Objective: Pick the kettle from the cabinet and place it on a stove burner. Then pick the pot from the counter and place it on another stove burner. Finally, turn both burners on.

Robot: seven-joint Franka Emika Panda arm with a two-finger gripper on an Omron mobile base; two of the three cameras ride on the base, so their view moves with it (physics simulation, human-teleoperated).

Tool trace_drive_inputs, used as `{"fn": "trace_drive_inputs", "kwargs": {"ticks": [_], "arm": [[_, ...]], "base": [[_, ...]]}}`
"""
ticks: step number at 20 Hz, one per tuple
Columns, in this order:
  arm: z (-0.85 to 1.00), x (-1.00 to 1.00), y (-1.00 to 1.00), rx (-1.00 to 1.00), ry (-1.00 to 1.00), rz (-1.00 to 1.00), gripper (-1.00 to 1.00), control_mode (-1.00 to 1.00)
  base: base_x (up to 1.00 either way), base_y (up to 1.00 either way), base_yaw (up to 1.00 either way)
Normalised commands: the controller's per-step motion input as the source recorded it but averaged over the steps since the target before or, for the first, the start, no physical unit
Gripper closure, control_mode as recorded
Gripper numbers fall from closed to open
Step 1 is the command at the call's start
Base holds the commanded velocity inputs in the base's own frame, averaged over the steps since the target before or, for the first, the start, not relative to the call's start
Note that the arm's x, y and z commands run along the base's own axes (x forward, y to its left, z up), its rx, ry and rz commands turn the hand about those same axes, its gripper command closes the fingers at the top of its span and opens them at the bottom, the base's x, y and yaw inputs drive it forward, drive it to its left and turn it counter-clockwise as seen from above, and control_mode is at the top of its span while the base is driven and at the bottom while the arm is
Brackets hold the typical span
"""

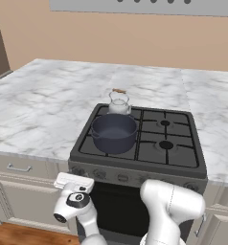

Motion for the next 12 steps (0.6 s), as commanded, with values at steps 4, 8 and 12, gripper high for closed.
{"fn": "trace_drive_inputs", "kwargs": {"ticks": [4,8,12], "arm": [[0.0,0.04,0.0,0.0,0.0,0.0,-1.0,-1.0],[-0.02,0.14,0.0,0.0,0.0,0.0,-1.0,-1.0],[-0.04,0.13,0.0,0.0,0.0,0.0,-1.0,-1.0]], "base": [[0.0,0.0,0.0],[0.0,0.0,0.0],[0.0,0.0,0.0]]}}
